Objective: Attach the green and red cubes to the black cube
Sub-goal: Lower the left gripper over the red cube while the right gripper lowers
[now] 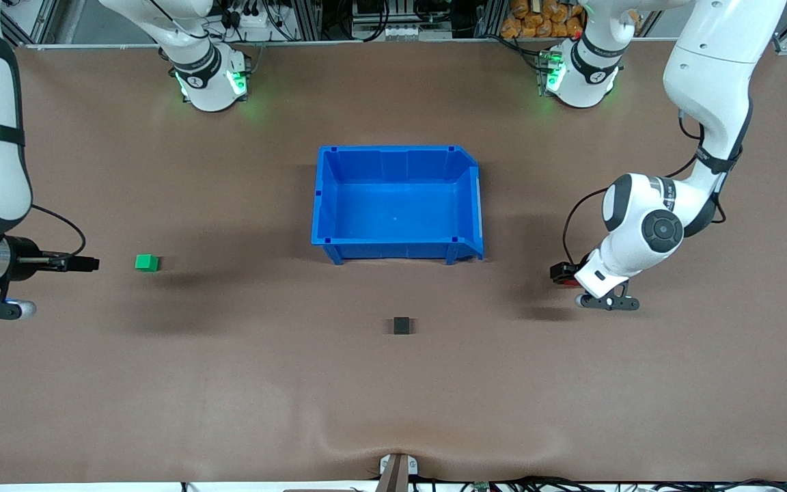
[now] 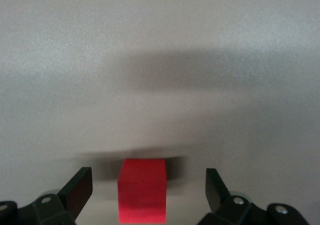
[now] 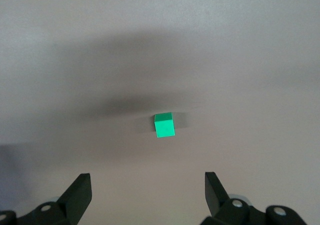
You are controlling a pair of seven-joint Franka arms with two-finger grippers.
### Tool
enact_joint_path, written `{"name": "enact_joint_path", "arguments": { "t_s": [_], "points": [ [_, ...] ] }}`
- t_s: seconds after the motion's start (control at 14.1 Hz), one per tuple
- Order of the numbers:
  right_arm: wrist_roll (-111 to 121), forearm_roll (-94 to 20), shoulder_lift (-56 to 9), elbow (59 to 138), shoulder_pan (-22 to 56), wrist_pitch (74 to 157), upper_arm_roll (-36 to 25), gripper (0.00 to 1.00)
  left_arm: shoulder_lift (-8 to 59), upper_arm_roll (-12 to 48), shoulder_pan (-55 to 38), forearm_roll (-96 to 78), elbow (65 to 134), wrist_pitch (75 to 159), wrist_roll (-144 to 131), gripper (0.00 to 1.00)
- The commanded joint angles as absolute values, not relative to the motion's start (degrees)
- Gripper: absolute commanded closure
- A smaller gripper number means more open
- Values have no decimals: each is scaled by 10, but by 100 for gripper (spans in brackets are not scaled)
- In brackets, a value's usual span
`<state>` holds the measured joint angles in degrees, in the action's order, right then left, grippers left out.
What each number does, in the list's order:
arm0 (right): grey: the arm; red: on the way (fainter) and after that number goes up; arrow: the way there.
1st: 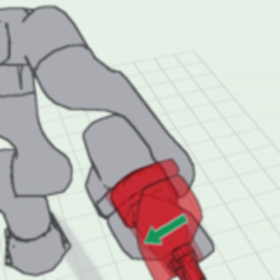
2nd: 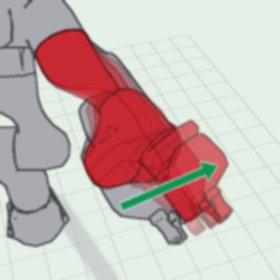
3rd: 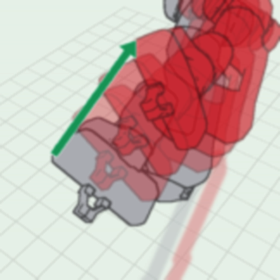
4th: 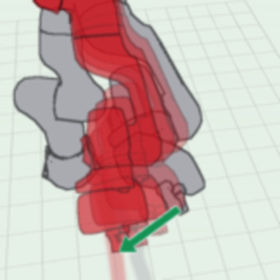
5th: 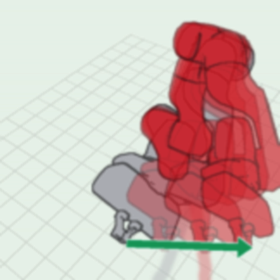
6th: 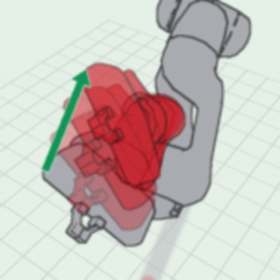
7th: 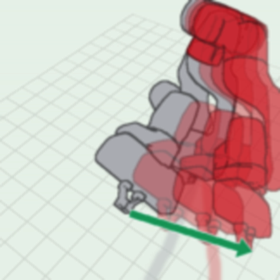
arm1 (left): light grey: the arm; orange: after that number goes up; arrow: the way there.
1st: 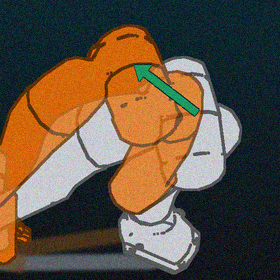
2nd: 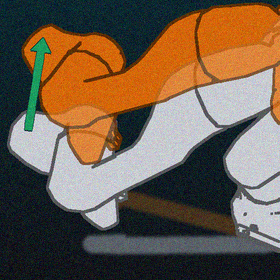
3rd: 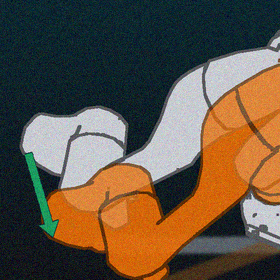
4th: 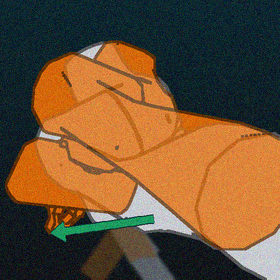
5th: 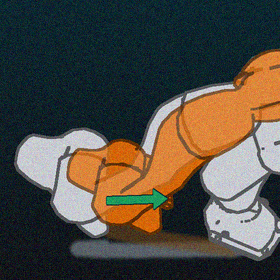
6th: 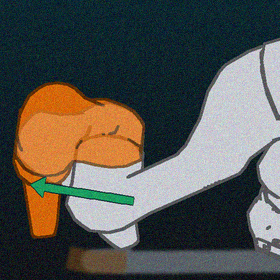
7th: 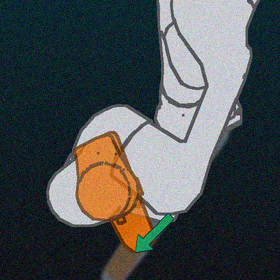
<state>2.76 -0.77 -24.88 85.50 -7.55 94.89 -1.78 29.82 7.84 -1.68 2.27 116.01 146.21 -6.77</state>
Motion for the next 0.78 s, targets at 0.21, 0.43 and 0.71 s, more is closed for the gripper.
{"name": "enact_joint_path", "arguments": {
  "t_s": [0.21,0.43,0.71],
  "points": [
    [5,-17,-265,845,-83,954,-12,0,310,76,-20,26,1148,1458,-79,0],
    [4,-16,-273,861,-90,987,-12,0,309,76,-20,26,1149,1451,-78,0],
    [5,-16,-274,911,-93,1057,-12,0,309,76,-20,38,1149,1445,-80,0]
  ]
}}
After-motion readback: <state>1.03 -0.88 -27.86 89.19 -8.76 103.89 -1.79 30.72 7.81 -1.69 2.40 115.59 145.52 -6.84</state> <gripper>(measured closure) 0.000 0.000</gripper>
